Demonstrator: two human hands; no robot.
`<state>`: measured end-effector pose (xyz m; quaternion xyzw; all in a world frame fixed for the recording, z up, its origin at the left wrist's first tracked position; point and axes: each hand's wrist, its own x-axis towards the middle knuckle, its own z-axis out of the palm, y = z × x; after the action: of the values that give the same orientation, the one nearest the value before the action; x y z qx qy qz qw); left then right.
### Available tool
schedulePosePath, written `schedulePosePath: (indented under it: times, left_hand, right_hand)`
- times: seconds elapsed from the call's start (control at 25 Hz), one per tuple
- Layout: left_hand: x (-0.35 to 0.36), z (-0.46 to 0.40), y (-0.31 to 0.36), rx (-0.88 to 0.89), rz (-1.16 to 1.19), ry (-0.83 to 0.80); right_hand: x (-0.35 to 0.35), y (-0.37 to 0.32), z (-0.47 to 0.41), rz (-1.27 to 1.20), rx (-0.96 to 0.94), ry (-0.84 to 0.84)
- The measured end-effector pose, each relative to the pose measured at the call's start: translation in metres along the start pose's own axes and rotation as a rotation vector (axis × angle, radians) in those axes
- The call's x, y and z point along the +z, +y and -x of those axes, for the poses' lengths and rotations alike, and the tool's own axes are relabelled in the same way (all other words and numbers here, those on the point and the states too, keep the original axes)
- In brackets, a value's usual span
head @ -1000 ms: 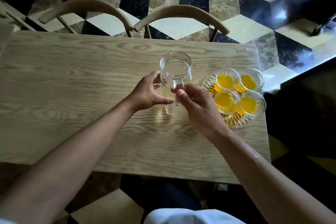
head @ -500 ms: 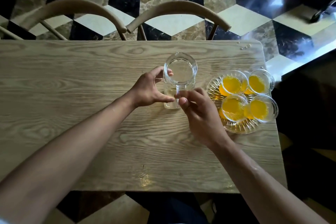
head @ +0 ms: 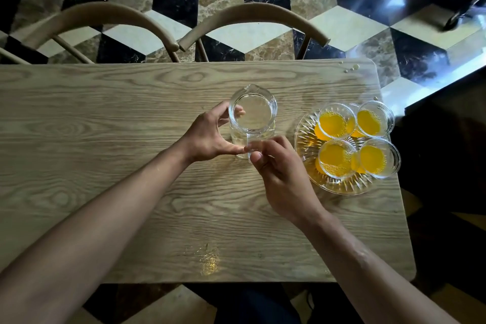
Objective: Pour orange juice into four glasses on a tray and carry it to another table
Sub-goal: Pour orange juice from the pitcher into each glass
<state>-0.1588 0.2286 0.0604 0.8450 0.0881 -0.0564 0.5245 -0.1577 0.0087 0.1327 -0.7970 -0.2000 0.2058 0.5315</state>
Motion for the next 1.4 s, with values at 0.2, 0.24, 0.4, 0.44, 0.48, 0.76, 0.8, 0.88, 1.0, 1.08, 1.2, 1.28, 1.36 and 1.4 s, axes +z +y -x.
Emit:
schedulePosePath:
  times: [0.2,0.24,0.4,0.44,0.48,0.76,0.8,0.88,1.0,1.08,1.2,1.28,1.36,1.4]
  left_hand:
    - [-0.001,0.002,-0.002,0.013,-0.009,-0.011]
    - [-0.002,0.002,-0.002,0.012,-0.012,-0.012]
    - [0.000,0.005,0.000,0.000,-0.008,-0.027]
    - [0.001,0.006,0.000,-0.005,-0.009,-0.032]
    - [0.001,0.007,0.000,-0.006,-0.021,-0.033]
    - [0.003,0.018,0.000,-0.043,-0.069,0.008]
    - [0.003,0.022,0.003,-0.072,-0.026,0.032]
    - [0.003,0.031,0.011,-0.112,0.049,0.092]
    - [0.000,0.048,0.023,-0.158,0.171,0.234]
    - [-0.002,0.060,0.028,-0.169,0.201,0.324]
    - [0.004,0.081,0.044,-0.158,0.201,0.420]
    - [0.016,0.094,0.058,-0.143,0.213,0.487]
    - [0.029,0.106,0.075,-0.122,0.215,0.548]
    - [0.036,0.112,0.084,-0.117,0.216,0.568]
  right_hand:
    - [0.001,-0.002,0.002,-0.013,0.022,-0.005]
    - [0.001,-0.002,0.002,-0.021,0.033,-0.009]
    - [0.001,-0.005,0.003,-0.070,0.094,0.009]
    - [0.001,-0.006,0.002,-0.078,0.109,0.014]
    - [0.001,-0.005,0.002,-0.078,0.125,0.014]
    - [-0.009,0.003,0.004,-0.201,0.200,0.008]
    - [-0.013,0.004,0.006,-0.198,0.190,-0.002]
    - [-0.025,0.005,0.011,-0.190,0.166,-0.012]
    - [-0.047,0.005,0.020,-0.152,0.127,0.003]
    - [-0.063,0.007,0.023,-0.132,0.104,0.027]
    - [-0.091,0.013,0.031,-0.105,0.078,0.052]
    - [-0.110,0.018,0.040,-0.103,0.067,0.057]
    - [-0.129,0.024,0.050,-0.085,0.044,0.067]
    - [-0.139,0.026,0.054,-0.067,0.028,0.074]
